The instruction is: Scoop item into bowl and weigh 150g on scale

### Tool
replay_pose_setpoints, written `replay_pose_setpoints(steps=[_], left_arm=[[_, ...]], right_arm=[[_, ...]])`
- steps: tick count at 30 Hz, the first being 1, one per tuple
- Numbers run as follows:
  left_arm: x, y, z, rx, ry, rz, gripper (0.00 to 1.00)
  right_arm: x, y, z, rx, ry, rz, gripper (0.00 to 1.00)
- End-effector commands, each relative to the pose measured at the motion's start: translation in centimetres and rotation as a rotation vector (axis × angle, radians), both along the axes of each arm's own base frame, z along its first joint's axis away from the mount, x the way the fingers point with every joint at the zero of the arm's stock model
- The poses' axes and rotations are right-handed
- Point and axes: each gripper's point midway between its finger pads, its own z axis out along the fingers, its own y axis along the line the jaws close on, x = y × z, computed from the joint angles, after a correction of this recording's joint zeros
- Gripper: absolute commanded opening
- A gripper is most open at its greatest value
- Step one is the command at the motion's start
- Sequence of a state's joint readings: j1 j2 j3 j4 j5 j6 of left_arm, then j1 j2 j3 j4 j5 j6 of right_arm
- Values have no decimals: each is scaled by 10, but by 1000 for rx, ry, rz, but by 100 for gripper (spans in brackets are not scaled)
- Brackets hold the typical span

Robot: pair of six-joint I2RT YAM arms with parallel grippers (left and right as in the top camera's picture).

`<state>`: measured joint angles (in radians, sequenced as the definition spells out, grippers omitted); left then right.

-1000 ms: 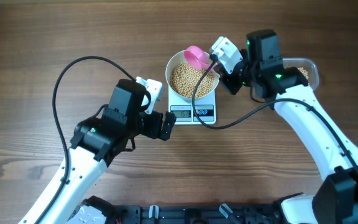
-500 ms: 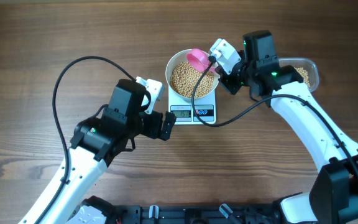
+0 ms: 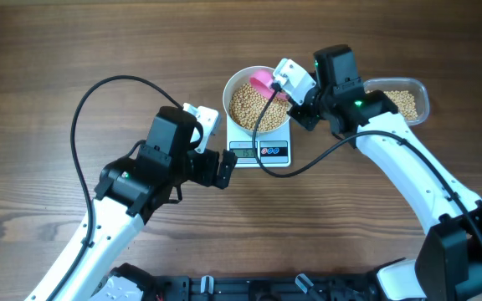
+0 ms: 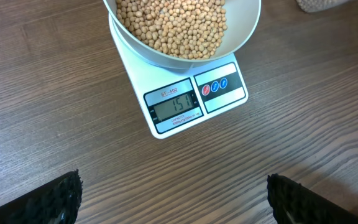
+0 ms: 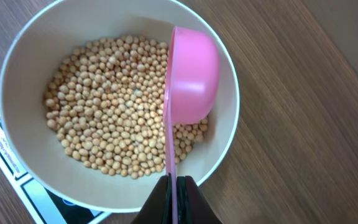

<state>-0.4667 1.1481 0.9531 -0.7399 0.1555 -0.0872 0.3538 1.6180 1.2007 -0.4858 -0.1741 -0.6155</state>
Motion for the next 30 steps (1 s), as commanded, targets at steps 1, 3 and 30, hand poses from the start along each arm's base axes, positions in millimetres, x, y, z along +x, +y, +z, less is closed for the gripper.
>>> replay_pose_setpoints(steps=[1, 3, 30], left_arm=[[0, -3, 1, 2, -8, -23, 100], [0, -3, 1, 2, -8, -23, 100], [0, -3, 1, 2, -7, -23, 100]], right_arm=[[1, -1, -6, -23, 6, 0, 4], [1, -2, -6, -24, 5, 0, 4], [-25, 6, -32, -16, 171, -59, 4]])
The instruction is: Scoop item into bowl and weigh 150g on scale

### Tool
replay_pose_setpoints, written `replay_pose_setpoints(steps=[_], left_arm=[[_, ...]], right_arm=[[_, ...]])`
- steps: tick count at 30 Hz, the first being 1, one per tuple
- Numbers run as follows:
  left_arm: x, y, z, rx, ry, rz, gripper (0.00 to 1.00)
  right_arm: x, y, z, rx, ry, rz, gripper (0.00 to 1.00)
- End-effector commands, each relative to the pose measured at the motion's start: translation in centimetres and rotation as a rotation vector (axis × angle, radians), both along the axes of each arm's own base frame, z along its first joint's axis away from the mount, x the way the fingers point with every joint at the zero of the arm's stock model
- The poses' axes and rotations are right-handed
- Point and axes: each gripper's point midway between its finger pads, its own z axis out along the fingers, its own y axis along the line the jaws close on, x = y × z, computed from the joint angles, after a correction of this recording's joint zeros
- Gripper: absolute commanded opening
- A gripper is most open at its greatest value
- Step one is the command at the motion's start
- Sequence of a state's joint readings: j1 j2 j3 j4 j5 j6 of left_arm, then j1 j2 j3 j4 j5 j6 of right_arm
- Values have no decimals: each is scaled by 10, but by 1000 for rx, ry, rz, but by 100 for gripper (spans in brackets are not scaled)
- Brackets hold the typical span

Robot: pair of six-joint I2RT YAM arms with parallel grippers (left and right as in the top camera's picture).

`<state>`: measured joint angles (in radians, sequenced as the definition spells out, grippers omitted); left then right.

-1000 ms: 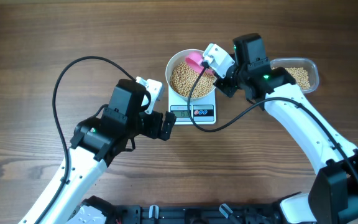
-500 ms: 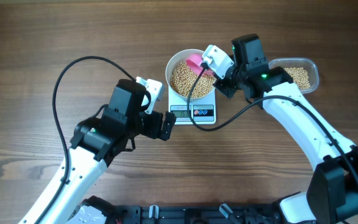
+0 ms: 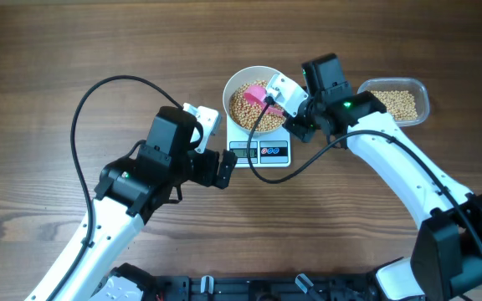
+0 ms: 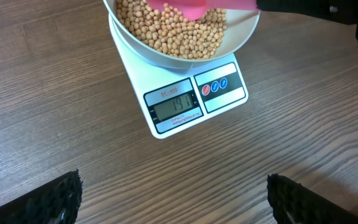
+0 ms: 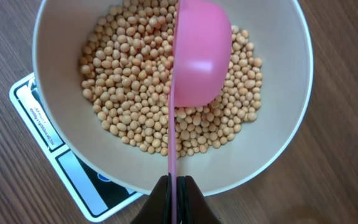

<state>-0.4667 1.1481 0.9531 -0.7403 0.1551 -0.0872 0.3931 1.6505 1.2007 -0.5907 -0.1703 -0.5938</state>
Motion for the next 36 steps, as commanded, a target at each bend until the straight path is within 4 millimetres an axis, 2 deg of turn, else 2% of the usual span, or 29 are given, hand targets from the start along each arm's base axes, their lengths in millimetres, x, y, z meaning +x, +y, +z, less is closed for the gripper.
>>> replay_pose_setpoints(steps=[1, 4, 7, 11, 18, 23, 30, 32, 36], left_arm=[[0, -3, 1, 1, -8, -24, 100], [0, -3, 1, 1, -8, -24, 100], [0, -3, 1, 1, -8, -24, 100], [0, -3, 1, 1, -8, -24, 100], [0, -3, 1, 1, -8, -24, 100], [0, -3, 1, 1, -8, -24, 100], [0, -3, 1, 1, -8, -24, 100], [0, -3, 1, 1, -8, -24, 100], [0, -3, 1, 1, -8, -24, 100]], right_arm=[[3, 0, -4, 40, 43, -114, 5], [3, 6, 0, 103, 73, -168, 4], [-7, 21, 5, 203, 140, -152, 4], [-15, 26, 6, 238, 186, -147, 4], [-17, 28, 6, 266, 219, -180, 4], [-7, 18, 12, 322, 241, -289, 4], [-12, 21, 37, 587, 411, -286, 4], [-10, 22, 51, 689, 447, -266, 4], [2, 15, 58, 731, 423, -290, 4]])
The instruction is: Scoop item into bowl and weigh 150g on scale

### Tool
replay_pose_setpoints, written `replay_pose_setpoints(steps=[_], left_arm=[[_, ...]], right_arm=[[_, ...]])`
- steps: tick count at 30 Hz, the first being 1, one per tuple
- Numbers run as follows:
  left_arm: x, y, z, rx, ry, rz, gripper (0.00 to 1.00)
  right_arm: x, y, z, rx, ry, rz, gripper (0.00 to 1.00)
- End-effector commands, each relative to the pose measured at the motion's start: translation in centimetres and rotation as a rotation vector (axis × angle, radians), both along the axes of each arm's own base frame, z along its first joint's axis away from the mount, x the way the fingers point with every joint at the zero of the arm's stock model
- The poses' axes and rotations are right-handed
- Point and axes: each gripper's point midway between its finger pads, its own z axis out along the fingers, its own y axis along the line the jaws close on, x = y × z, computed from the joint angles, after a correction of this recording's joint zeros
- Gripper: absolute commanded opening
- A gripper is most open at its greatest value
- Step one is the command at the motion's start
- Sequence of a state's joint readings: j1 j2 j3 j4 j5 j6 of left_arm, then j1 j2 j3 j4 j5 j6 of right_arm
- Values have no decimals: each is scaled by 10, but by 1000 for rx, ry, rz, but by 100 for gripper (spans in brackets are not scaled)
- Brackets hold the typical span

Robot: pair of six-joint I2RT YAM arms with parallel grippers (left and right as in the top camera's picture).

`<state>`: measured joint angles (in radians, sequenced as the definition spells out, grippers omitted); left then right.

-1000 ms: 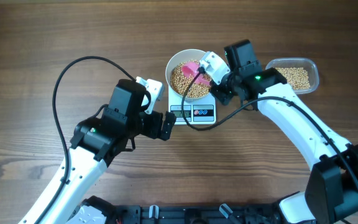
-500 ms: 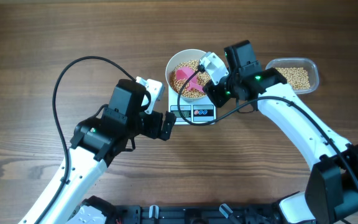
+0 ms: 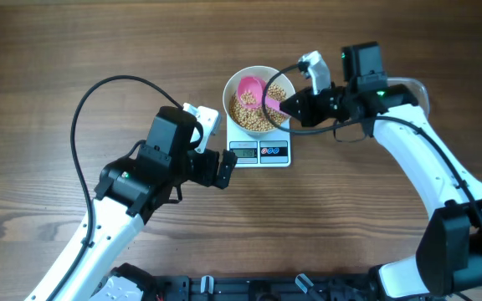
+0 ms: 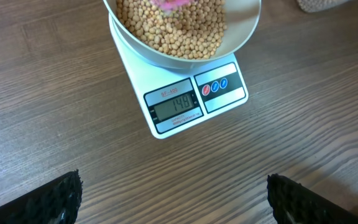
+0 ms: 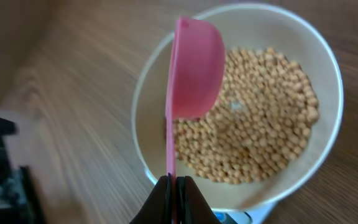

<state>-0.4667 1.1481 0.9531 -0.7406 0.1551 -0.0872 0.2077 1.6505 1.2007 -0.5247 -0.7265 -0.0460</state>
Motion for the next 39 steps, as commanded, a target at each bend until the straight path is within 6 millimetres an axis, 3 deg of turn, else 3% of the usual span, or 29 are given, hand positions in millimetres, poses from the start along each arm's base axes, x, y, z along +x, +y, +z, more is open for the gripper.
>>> replay_pose_setpoints(steps=[1, 8, 11, 15, 20, 25, 30, 33, 39], left_arm=[[0, -3, 1, 1, -8, -24, 100], [0, -3, 1, 1, -8, -24, 100], [0, -3, 1, 1, -8, -24, 100], [0, -3, 1, 1, -8, -24, 100], [0, -3, 1, 1, -8, -24, 100], [0, -3, 1, 1, -8, -24, 100], [0, -3, 1, 1, -8, -24, 100], [0, -3, 1, 1, -8, -24, 100], [0, -3, 1, 1, -8, -24, 100]], right_arm=[[3, 3, 17, 96, 10, 5, 4], [15, -12, 30, -11, -172, 5, 4], [20, -26, 46, -114, -301, -13, 4], [16, -28, 64, -150, -409, 28, 4], [13, -30, 59, -172, -408, 51, 4], [10, -49, 31, -409, -439, 104, 4], [11, -42, 27, -466, -482, 149, 4], [6, -28, 27, -463, -508, 201, 4], [10, -23, 21, -530, -539, 224, 4]])
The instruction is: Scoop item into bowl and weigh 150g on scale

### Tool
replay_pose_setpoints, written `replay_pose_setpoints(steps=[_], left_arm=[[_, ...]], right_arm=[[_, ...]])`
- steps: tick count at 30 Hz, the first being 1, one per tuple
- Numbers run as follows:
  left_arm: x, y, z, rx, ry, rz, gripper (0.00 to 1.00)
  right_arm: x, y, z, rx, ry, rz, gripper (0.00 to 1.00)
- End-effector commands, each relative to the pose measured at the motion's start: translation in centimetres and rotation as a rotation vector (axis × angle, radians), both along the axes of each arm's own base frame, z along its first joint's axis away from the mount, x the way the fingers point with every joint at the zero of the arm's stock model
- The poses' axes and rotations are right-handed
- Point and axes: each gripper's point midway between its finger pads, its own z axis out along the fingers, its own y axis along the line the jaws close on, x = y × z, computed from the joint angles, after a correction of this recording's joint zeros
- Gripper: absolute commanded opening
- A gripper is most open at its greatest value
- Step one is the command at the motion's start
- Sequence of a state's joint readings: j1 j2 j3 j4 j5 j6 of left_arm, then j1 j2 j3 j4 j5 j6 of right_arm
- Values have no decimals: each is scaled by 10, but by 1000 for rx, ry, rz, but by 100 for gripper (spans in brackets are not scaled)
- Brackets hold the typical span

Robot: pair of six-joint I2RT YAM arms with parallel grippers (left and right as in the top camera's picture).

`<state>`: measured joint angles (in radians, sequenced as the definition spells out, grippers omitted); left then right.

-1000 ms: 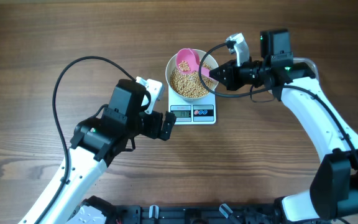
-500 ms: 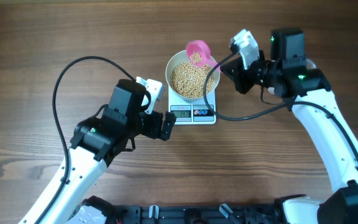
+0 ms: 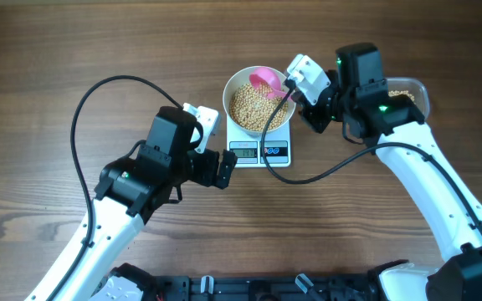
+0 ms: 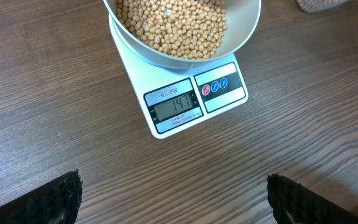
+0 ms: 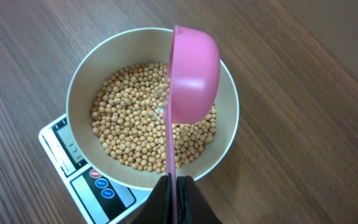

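Note:
A white bowl point(image 3: 228, 99) of soybeans stands on the white scale point(image 3: 260, 152). In the left wrist view the scale's display point(image 4: 174, 106) reads 147. My right gripper point(image 5: 173, 182) is shut on the handle of a pink scoop point(image 5: 193, 68). The scoop hangs on edge above the bowl's back right part point(image 3: 268, 78), and its inside is hidden. My left gripper point(image 4: 174, 196) is open over bare table in front of the scale, with nothing between its fingers point(image 4: 55, 196).
A clear container point(image 3: 412, 94) of more soybeans sits at the back right, partly hidden behind my right arm. A black cable from the right wrist loops across the scale's front right. Bare wood lies all around the scale.
The scoop was over the bowl's left half and is now over its back right part. My right wrist has come nearer the bowl. The display went from 148 to 147. The left arm is unchanged.
The scoop first hung at the bowl's back right with the display at 151. It then lay down on the beans at the centre. After that it stood raised over the bowl's left half with 148 showing. Now it hangs at the back right and the scale reads 147.

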<state>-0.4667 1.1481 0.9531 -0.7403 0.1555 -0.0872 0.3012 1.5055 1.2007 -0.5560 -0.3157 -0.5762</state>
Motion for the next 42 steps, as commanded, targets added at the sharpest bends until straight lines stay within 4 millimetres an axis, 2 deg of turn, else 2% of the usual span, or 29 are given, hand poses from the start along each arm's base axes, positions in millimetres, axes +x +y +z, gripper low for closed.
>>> replay_pose_setpoints(steps=[1, 6, 9, 15, 39, 42], left_arm=[[0, -3, 1, 2, -8, -23, 100], [0, -3, 1, 1, -8, -23, 100], [0, -3, 1, 2, -8, -23, 100], [0, -3, 1, 2, -8, -23, 100], [0, -3, 1, 2, -8, -23, 100], [0, -3, 1, 1, -8, -23, 100]], right_arm=[[7, 0, -4, -38, -29, 3, 4], [6, 2, -3, -15, -19, -2, 4], [6, 4, -3, 45, 33, -71, 4], [-8, 25, 4, 202, 135, -48, 4], [-8, 25, 4, 204, 140, -53, 4], [-6, 24, 6, 262, 194, -137, 4]])
